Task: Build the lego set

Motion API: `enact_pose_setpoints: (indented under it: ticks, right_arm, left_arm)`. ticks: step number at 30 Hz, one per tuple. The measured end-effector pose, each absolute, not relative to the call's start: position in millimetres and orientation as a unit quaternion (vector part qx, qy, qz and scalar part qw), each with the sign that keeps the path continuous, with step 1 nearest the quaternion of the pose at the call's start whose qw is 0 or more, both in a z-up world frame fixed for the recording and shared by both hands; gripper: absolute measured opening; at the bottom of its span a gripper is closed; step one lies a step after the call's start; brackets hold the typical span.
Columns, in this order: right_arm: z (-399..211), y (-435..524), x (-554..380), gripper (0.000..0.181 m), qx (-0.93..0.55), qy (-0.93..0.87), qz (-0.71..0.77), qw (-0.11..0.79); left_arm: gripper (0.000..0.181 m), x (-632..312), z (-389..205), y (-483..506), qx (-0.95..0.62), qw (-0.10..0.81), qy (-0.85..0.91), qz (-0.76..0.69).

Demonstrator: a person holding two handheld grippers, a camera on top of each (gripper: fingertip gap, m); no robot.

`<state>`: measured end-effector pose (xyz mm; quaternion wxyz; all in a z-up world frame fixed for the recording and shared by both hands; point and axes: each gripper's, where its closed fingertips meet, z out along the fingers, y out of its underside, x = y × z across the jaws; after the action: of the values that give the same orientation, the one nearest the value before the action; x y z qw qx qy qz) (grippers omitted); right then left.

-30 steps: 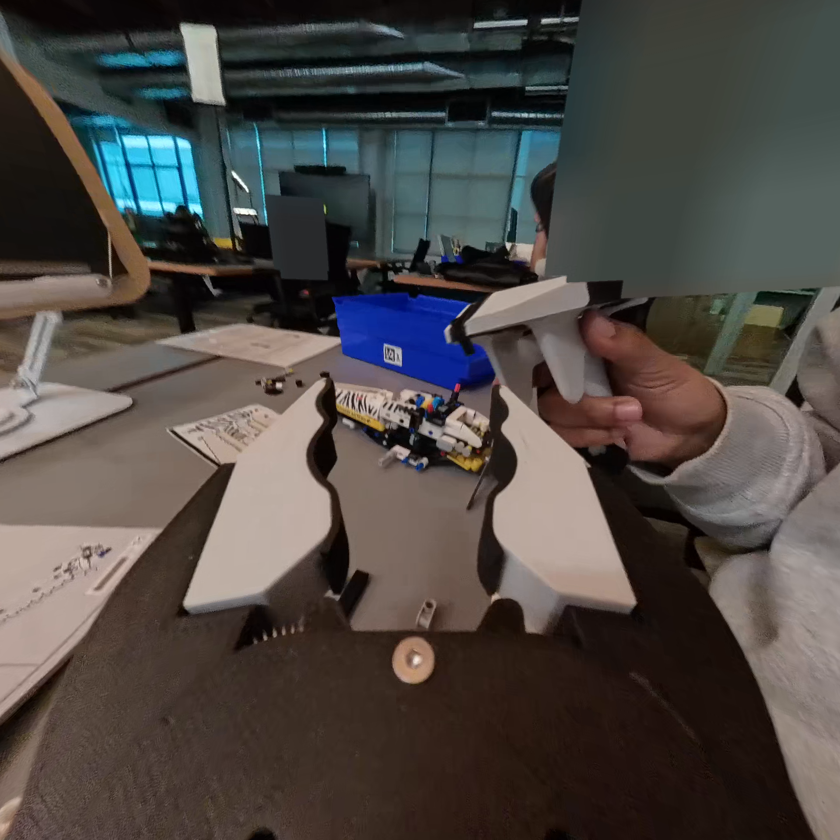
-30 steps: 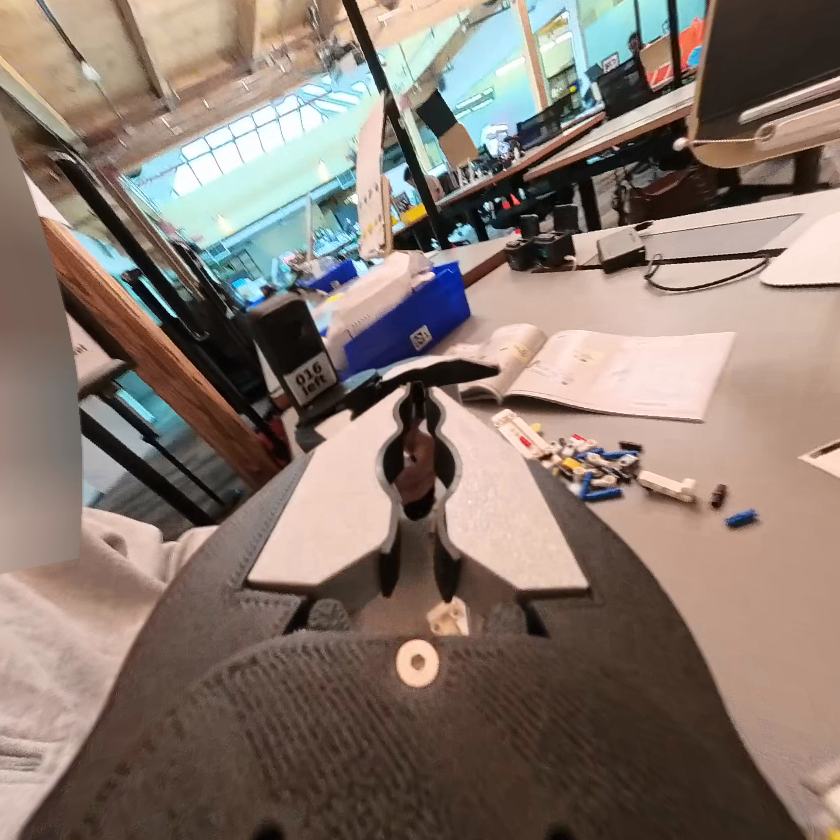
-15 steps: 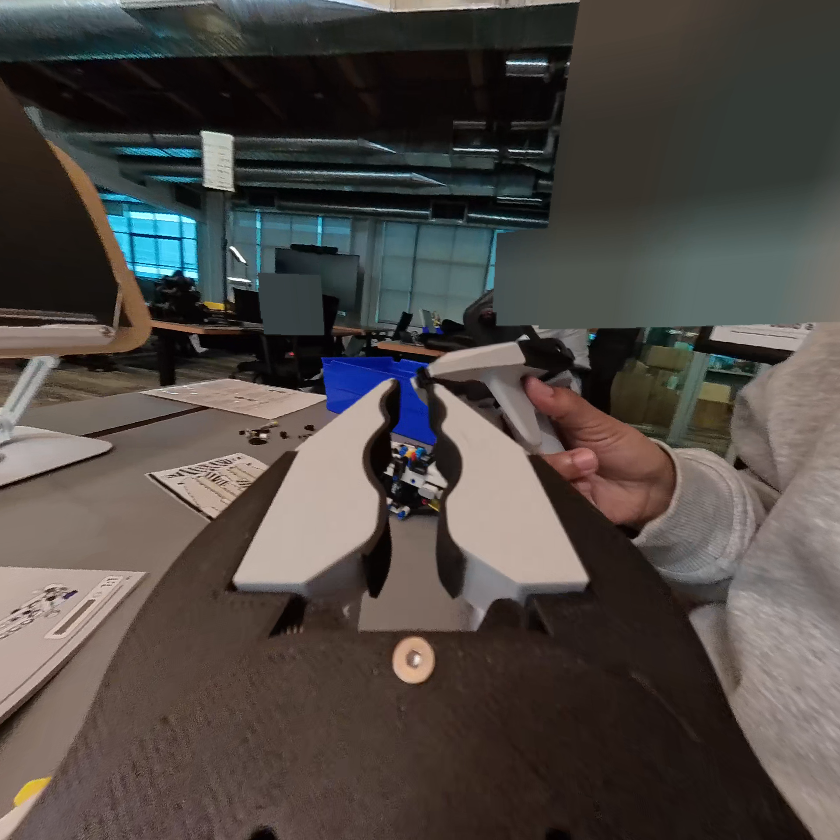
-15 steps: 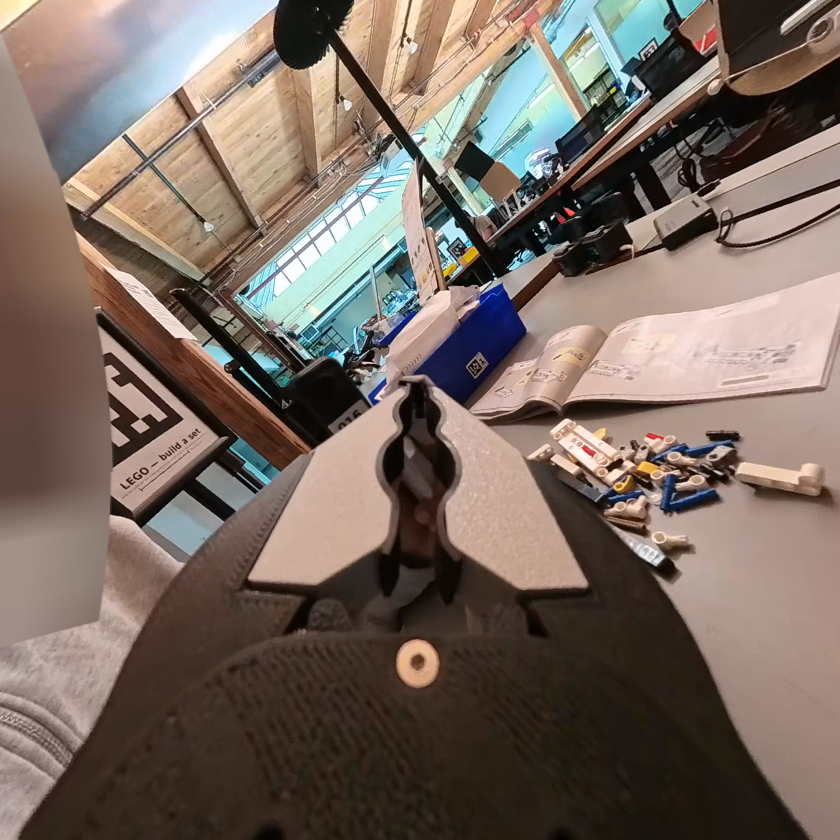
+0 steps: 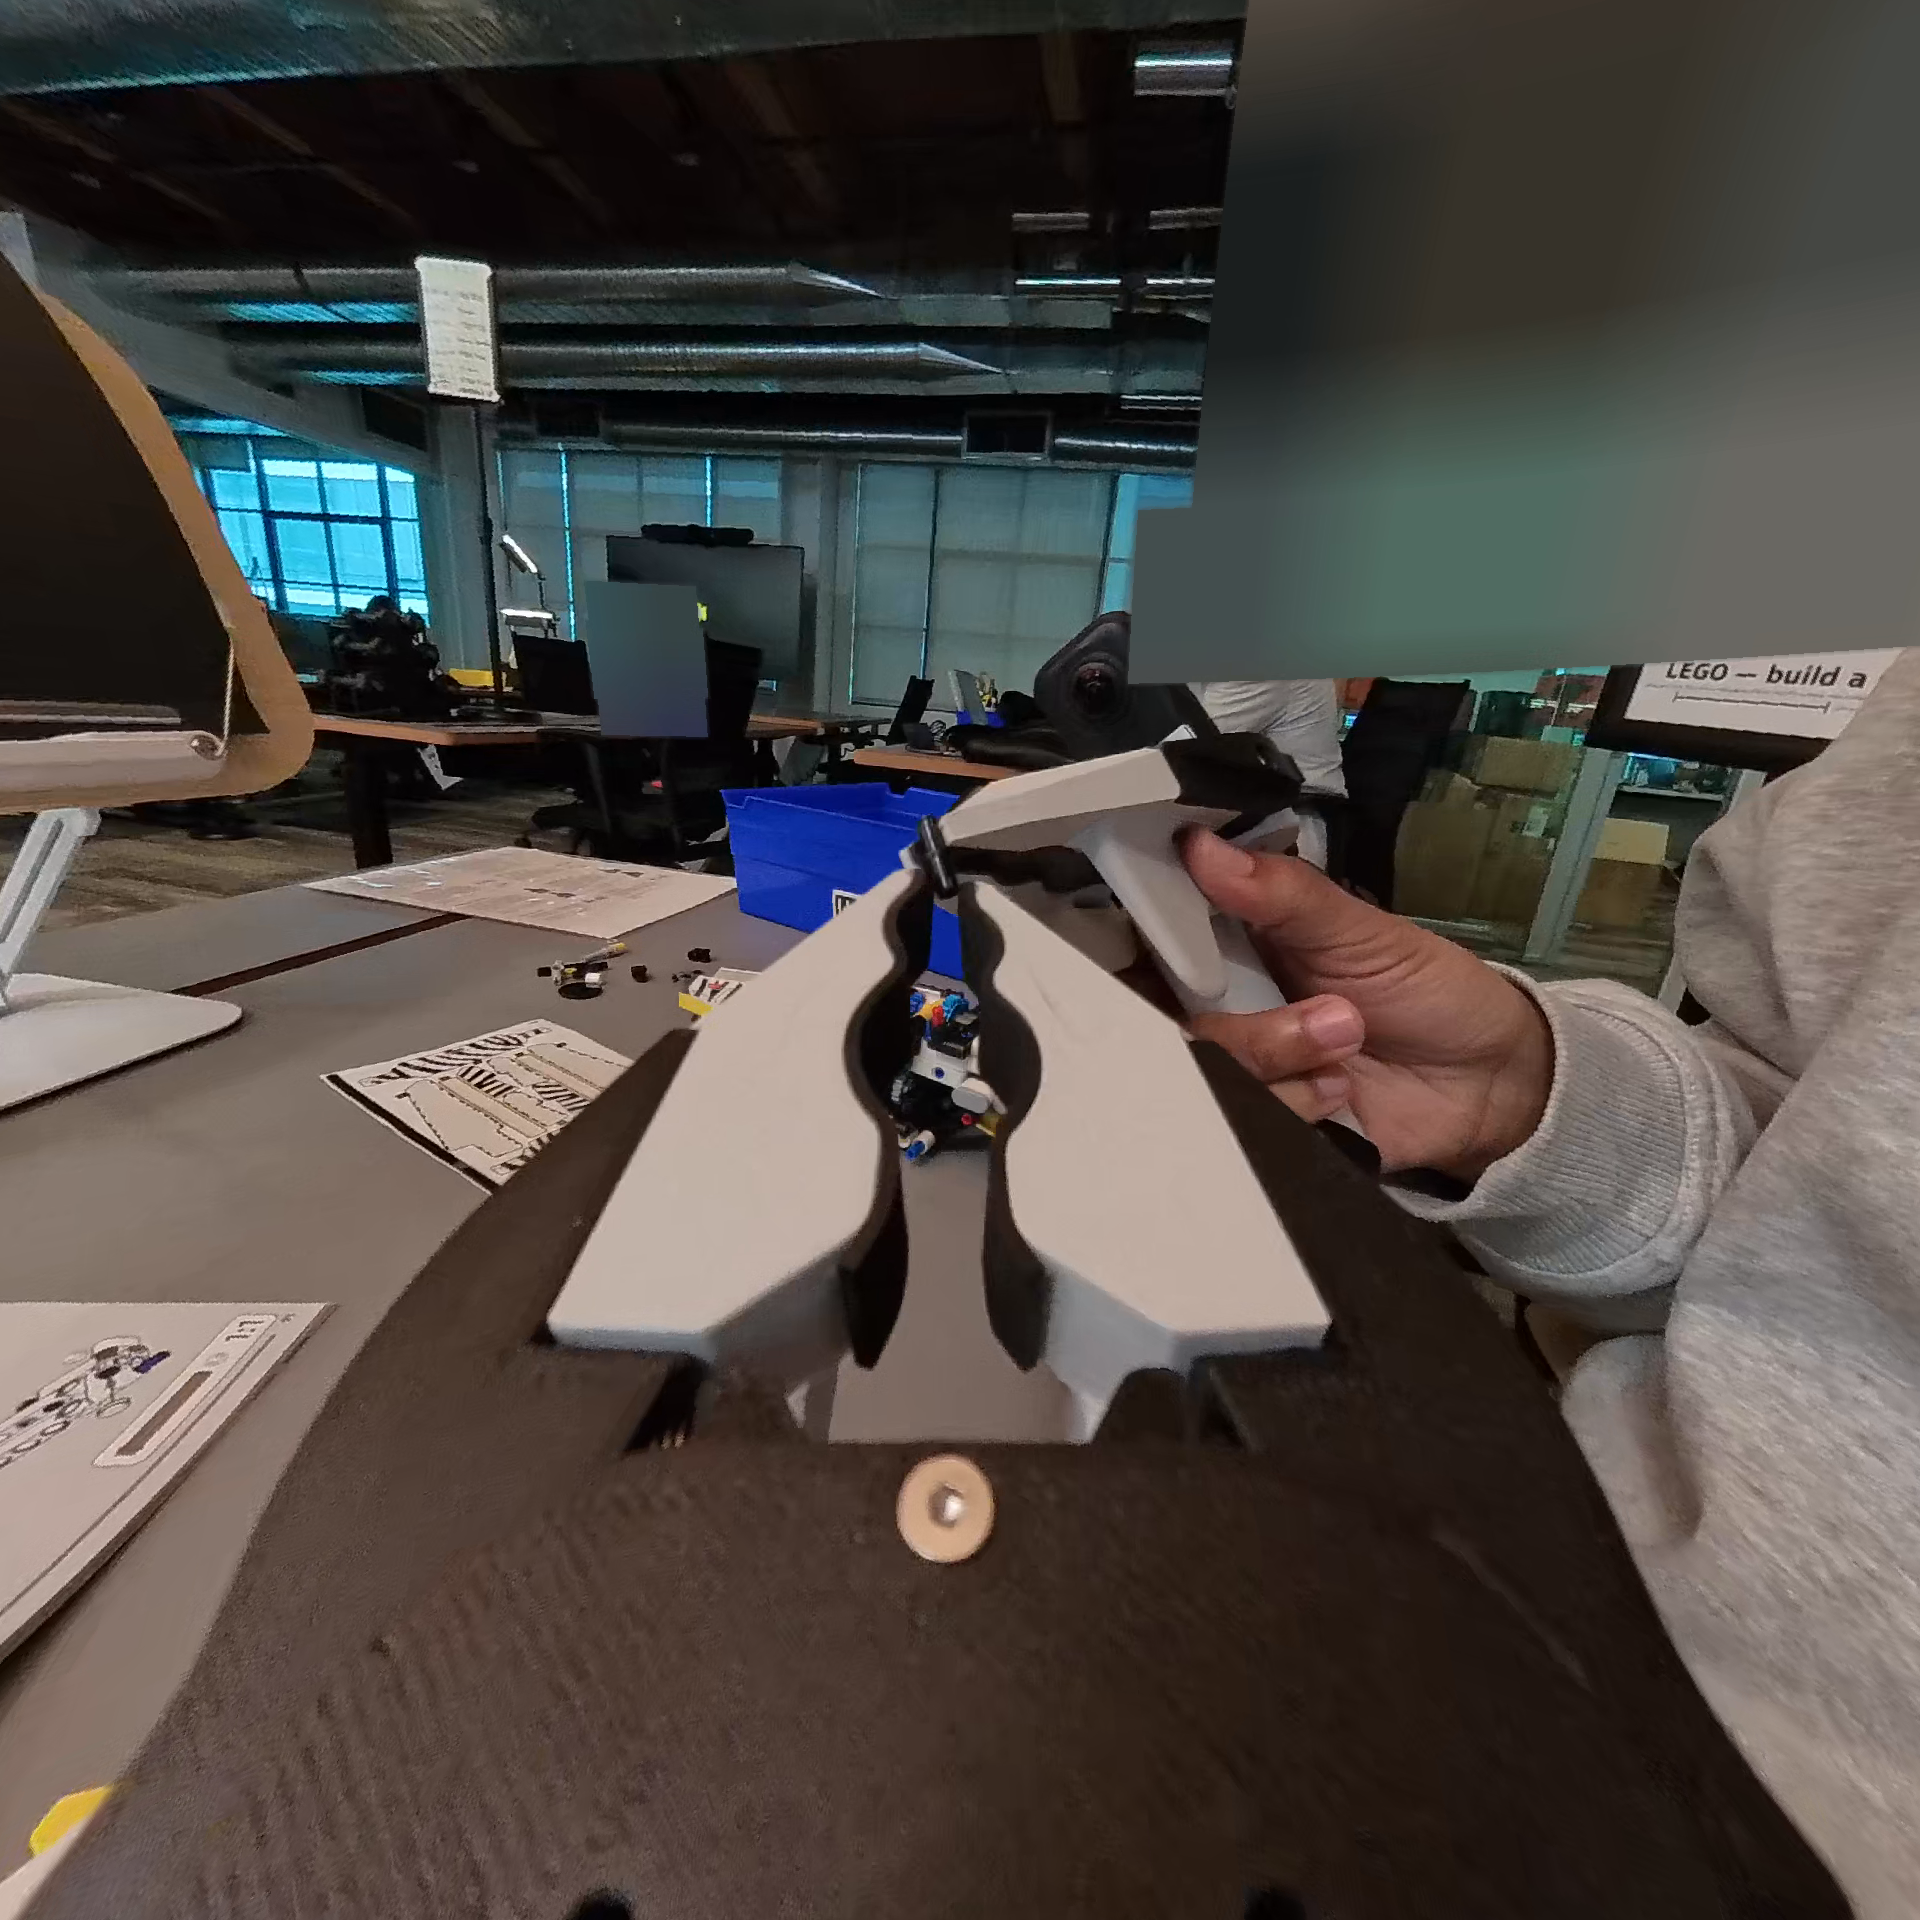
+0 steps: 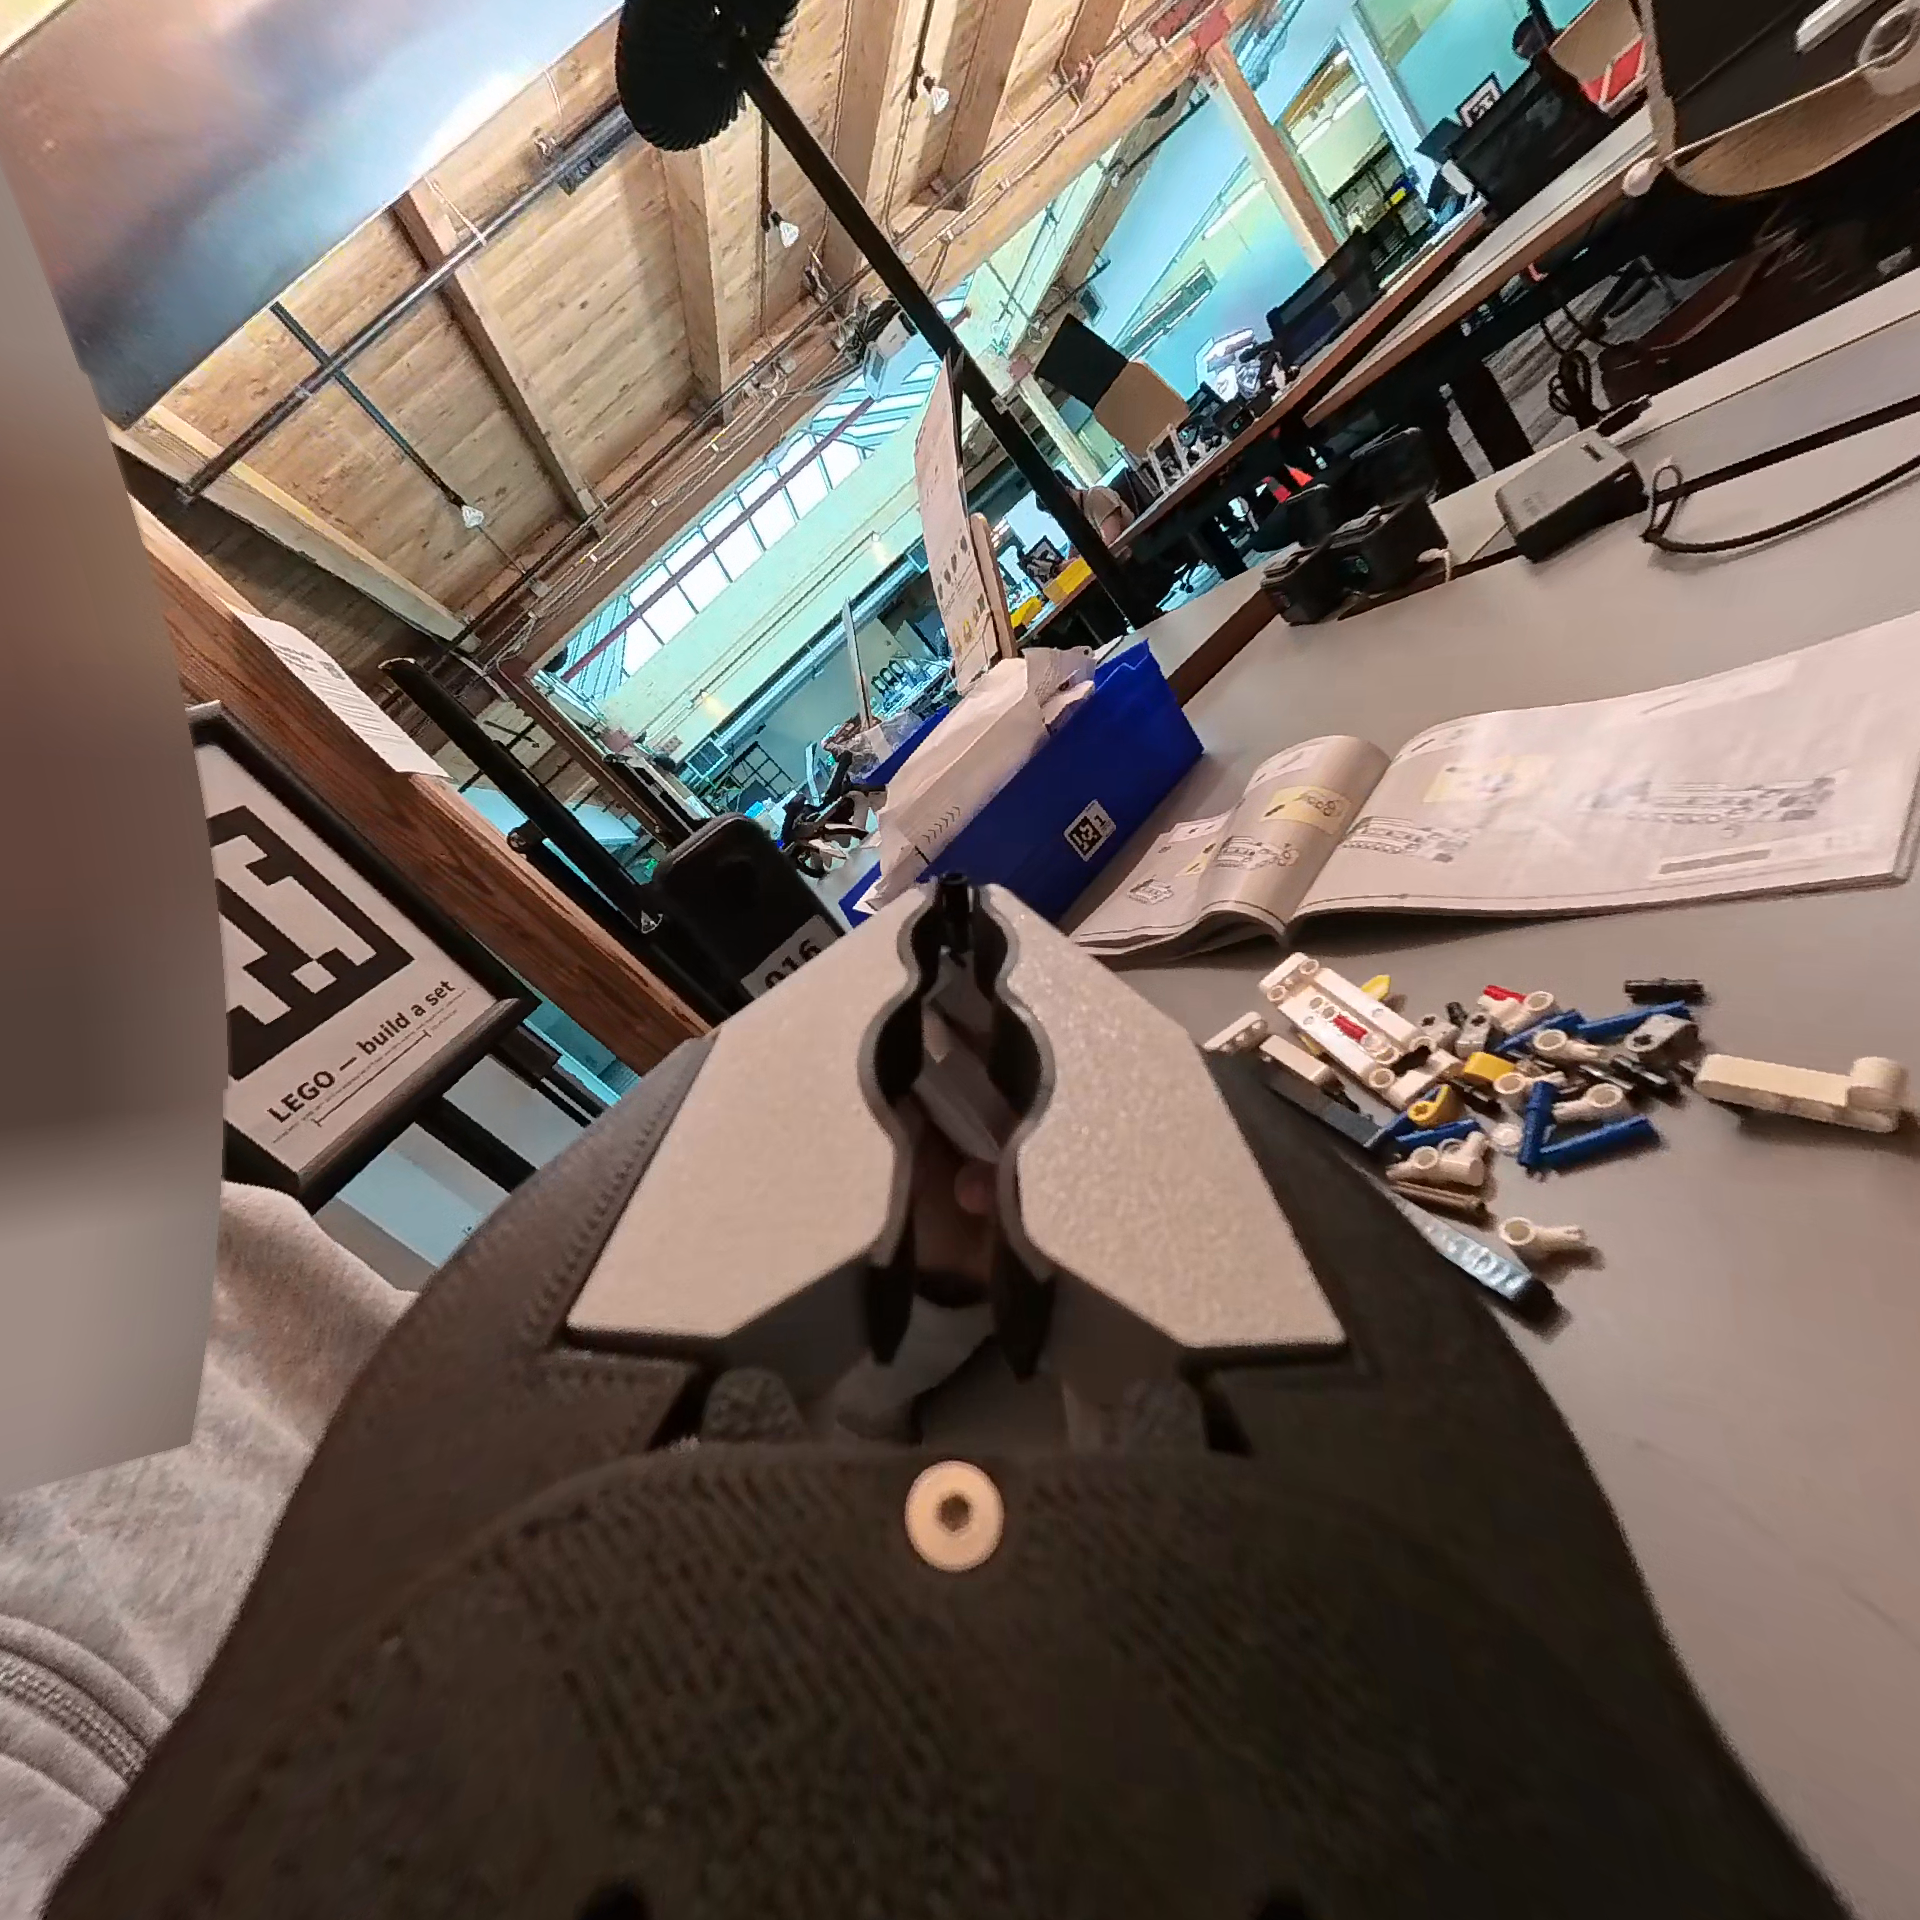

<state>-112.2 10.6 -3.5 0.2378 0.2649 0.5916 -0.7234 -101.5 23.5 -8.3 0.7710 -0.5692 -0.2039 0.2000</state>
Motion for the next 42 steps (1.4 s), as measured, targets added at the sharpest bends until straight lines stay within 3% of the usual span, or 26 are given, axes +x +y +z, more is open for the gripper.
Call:
enact_pose_setpoints:
  ticks: [9, 14, 19, 42]
  right_arm:
    - [-5.0, 12.7, -112.0, 0.003, 0.267, 0.587, -0.722, 0.251]
    - [-5.0, 13.9, -111.8, 0.003, 0.267, 0.587, -0.722, 0.252]
    - [-7.6, 11.7, -108.5, 0.002, 0.262, 0.593, -0.716, 0.259]
    - [-10.4, 14.2, -109.3, 0.006, 0.231, 0.628, -0.707, 0.228]
  left_arm:
    - [0.000, -102.1, -5.2, 18.3, -0.555, 0.781, -0.208, 0.196]
    - [0.015, -101.3, -8.2, 23.7, -0.565, 0.777, -0.204, 0.188]
    - [0.002, -101.7, -9.2, 24.6, -0.568, 0.774, -0.205, 0.189]
    - [0.001, -99.0, -11.7, 26.4, -0.577, 0.776, -0.199, 0.160]
